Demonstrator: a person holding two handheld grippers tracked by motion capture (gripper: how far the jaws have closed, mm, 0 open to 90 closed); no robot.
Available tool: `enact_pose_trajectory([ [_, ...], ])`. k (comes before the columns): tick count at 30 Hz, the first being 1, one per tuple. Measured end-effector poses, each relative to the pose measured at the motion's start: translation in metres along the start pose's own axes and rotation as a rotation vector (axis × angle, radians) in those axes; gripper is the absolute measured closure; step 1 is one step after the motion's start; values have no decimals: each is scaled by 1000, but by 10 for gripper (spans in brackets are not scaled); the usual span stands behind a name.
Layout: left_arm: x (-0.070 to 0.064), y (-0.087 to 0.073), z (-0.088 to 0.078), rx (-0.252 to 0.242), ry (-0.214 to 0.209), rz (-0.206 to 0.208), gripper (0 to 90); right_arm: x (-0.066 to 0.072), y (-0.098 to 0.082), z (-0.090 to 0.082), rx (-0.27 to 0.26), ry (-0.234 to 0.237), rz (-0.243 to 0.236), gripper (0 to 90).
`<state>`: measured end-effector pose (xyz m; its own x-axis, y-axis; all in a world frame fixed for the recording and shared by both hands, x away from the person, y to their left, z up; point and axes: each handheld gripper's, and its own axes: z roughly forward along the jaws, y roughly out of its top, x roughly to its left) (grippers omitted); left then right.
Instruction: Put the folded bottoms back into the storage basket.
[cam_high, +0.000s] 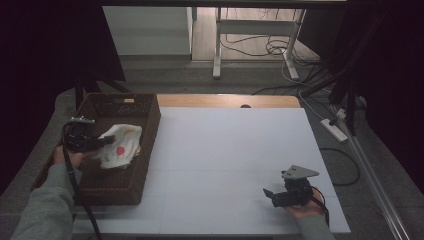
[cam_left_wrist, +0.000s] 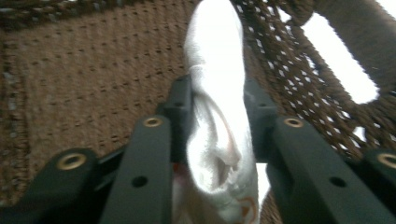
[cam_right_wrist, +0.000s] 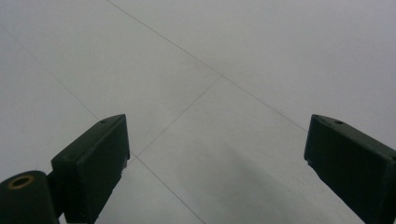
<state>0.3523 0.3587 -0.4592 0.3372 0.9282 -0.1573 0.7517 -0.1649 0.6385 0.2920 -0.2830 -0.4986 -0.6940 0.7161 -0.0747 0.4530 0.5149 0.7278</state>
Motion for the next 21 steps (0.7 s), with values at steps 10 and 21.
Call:
enact_pose_trajectory([
  [10, -5, 0, -15, -61, 101, -2, 419, 0, 0, 0, 1, -1, 0, 71],
  [21, -22, -2, -26, -86, -6, 24, 411, -1, 0, 0, -1, 2, 7, 71],
])
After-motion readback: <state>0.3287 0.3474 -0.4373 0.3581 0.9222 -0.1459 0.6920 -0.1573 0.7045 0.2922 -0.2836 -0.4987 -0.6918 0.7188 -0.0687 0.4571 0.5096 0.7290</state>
